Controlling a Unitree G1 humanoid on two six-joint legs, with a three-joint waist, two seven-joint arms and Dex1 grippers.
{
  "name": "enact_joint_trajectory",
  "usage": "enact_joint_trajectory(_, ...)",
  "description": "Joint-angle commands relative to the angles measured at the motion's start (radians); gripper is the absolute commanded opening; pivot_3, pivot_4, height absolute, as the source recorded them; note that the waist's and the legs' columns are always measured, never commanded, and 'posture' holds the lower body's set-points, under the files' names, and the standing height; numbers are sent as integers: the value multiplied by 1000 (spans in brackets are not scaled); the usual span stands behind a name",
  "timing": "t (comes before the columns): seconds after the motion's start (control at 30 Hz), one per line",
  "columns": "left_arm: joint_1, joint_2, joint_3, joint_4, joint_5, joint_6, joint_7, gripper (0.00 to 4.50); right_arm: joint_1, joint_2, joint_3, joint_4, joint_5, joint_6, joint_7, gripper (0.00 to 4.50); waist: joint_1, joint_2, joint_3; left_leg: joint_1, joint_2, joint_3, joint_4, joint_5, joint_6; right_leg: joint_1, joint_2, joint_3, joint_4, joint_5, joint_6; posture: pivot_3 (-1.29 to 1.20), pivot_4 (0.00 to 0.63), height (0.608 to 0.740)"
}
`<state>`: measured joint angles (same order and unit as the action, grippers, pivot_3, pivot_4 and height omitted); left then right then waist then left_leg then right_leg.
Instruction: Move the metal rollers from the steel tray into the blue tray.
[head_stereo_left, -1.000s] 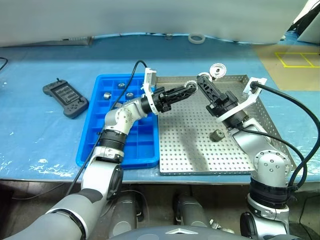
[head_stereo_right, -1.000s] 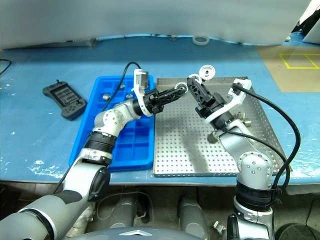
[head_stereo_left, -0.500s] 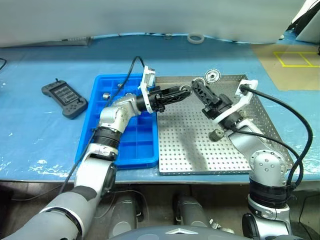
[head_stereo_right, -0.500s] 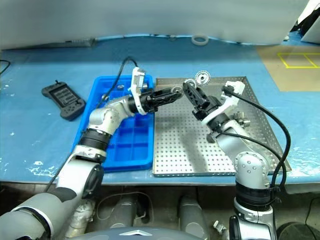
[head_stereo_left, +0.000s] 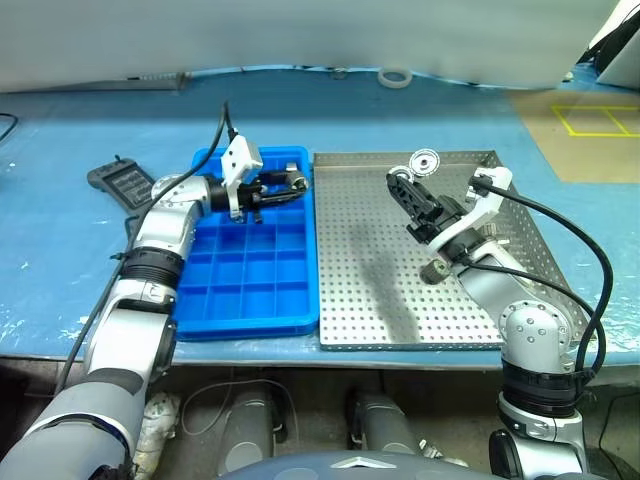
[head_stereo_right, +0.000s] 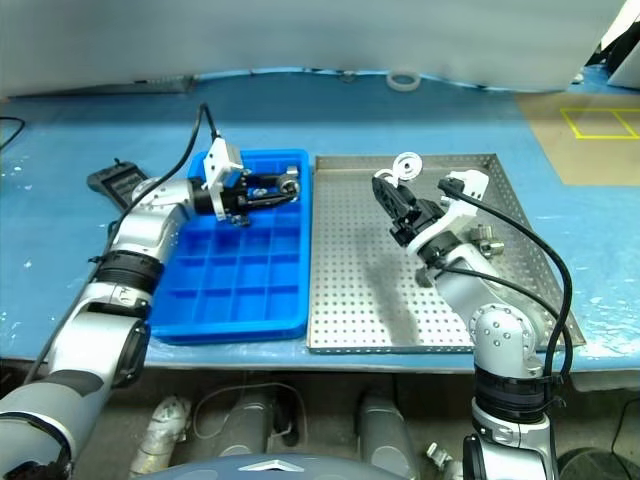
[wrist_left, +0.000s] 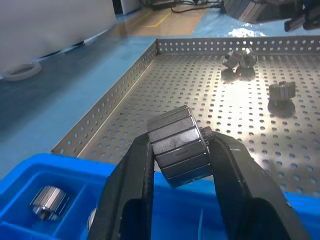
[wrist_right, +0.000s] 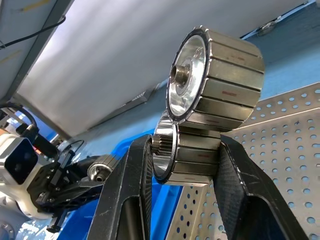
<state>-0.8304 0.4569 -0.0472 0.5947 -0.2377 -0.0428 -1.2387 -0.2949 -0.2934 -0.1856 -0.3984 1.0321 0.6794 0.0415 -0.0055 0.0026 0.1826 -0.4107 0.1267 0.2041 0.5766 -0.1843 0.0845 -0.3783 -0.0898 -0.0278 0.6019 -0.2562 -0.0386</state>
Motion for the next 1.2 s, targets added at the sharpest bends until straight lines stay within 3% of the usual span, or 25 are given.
enact_joint_trajectory(0.03, 62, 66, 12, -197, -63, 74, -77, 1377, -14, -19, 3, -9, -37, -2, 22, 1324, 0, 0, 0, 0, 0, 0, 0, 0, -1, -1, 0, 0, 2, 0, 0, -247, 150, 740)
enact_joint_trajectory(0.17, 183, 142, 74, -428, -182, 274, -60, 1377, -18, -45, 20, 38, -139, -14, 38, 1324, 2, 0, 0, 0, 2, 0, -2, 4, -7, -6, 1, 0, 6, 0, 0, -229, 150, 740)
enact_joint_trajectory(0.33, 276, 199, 189, -456, -253, 437, 56, 1377, -20, -44, 38, 73, -206, -16, 77, 1324, 5, 0, 0, 1, 2, 0, -5, 6, -12, -6, 2, 0, 6, 0, 0, -175, 150, 740)
enact_joint_trajectory(0.47, 301, 202, 274, -339, -200, 431, 248, 1377, -36, -25, 63, 107, -252, -14, 109, 1324, 7, -1, 0, 2, 2, 0, -5, 7, -12, -6, 2, 1, 6, 0, 0, -139, 150, 740)
enact_joint_trajectory(0.83, 497, 204, 230, -425, -114, 389, 330, 1377, -108, 1, 87, 196, -325, 4, 171, 1324, 46, -6, -2, 1, 3, 0, -6, 7, -13, -7, 3, 0, 6, 0, 0, -55, 150, 740)
enact_joint_trajectory(1.2, 498, 185, 207, -395, -95, 391, 356, 1377, -98, 15, 77, 190, -356, 18, 187, 1324, 53, -6, -2, 6, 3, 0, -9, 10, -17, -3, 3, 1, 7, 0, 0, -63, 150, 740)
